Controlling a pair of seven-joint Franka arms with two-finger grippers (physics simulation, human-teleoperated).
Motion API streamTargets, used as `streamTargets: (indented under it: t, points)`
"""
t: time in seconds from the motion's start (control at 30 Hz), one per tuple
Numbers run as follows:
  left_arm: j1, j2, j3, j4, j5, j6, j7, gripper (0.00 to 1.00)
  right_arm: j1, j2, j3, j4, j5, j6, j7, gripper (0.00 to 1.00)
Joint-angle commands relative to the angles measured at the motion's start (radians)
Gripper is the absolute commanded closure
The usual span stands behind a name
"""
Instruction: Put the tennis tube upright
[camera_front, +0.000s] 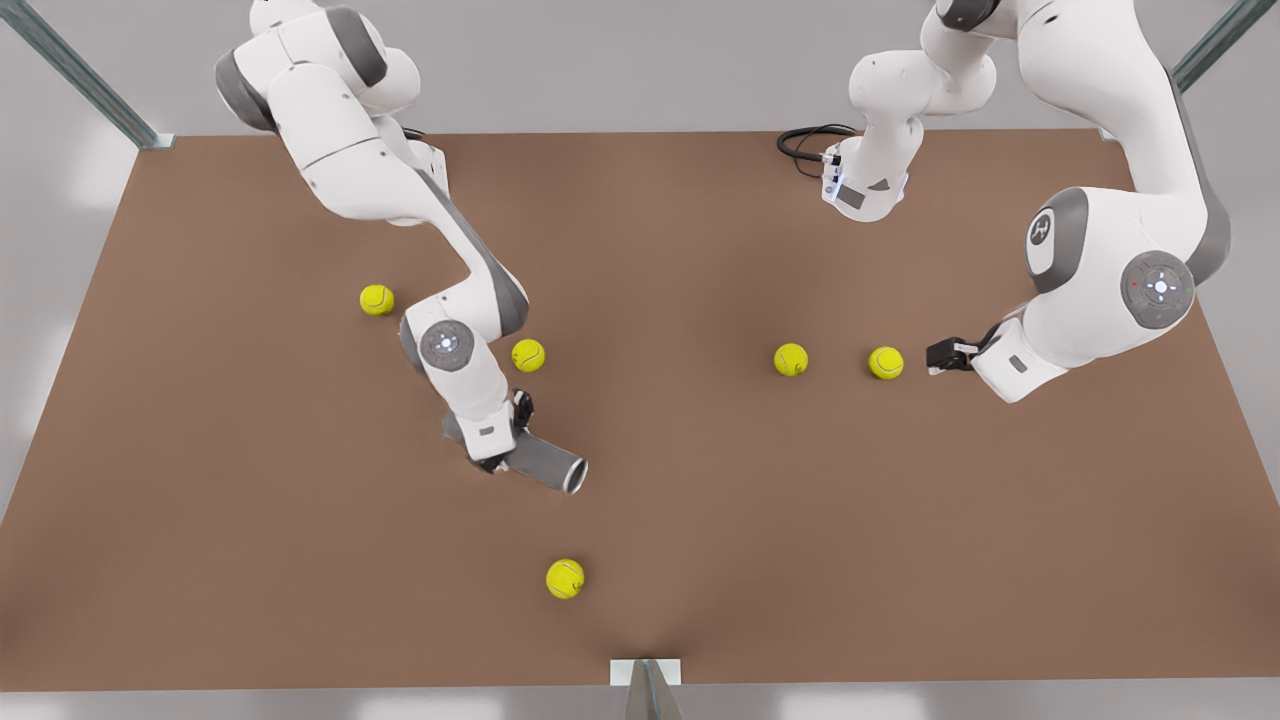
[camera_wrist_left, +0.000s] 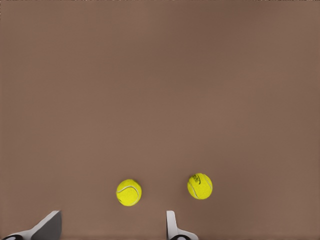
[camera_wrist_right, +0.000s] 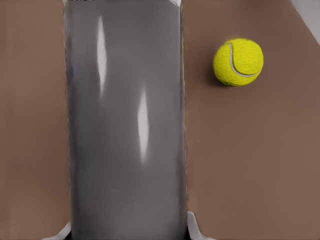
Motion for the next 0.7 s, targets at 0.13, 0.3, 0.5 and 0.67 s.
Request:
streamTargets:
  t: [0.13, 0.3, 0.5, 0.67]
  points:
    - [0.002, 0.004, 0.0, 0.0, 0.0, 0.005, 0.002, 0.01, 0.067, 0.058, 0.004, 0.079, -0.007, 0.034, -0.18, 0.25]
    - [0.002, 0.012, 0.0, 0.0, -0.001, 0.009, 0.002, 0.01, 0.138, 0.084, 0.018, 0.118, -0.002, 0.039, -0.259, 0.25]
    - [0.002, 0.018, 0.0, 0.0, -0.005, 0.011, 0.002, 0.01, 0.208, 0.146, 0.012, 0.153, -0.004, 0.039, -0.303, 0.24]
    - [0.002, 0.026, 0.0, 0.0, -0.005, 0.031, 0.002, 0.0, 0.32, 0.241, -0.085, 0.228, 0.002, 0.041, -0.289, 0.24]
